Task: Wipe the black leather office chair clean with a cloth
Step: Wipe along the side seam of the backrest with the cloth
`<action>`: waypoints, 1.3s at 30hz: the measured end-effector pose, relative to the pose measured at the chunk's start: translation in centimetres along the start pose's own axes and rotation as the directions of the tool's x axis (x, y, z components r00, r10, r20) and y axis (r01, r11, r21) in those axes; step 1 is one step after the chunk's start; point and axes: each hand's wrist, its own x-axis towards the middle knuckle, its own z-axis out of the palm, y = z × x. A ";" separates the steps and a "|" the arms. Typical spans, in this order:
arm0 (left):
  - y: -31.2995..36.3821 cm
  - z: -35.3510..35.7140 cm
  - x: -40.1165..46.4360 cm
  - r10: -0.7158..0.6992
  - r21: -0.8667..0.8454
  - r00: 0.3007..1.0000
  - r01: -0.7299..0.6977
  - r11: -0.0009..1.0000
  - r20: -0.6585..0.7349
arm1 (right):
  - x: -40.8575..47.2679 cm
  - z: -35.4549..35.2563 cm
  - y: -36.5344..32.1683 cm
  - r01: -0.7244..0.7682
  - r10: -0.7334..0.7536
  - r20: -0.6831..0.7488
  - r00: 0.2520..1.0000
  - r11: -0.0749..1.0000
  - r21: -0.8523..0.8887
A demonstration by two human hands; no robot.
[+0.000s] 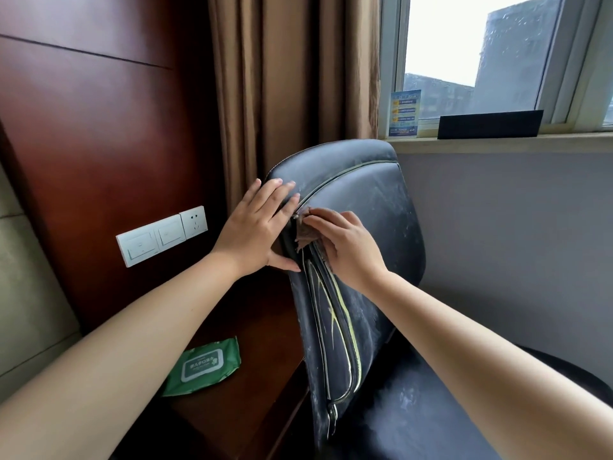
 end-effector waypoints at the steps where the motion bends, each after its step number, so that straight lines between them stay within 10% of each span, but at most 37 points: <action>1: 0.0 0.1 0.0 -0.008 -0.009 1.000 0.008 1.000 -0.001 | -0.5 0.1 0.3 0.011 -0.011 0.000 1.000 1.000 -0.013; 39: 0.2 1.7 0.3 -0.076 -0.039 0.991 0.080 0.996 0.111 | 1.1 0.6 0.0 -0.117 0.123 0.114 0.986 0.992 -0.054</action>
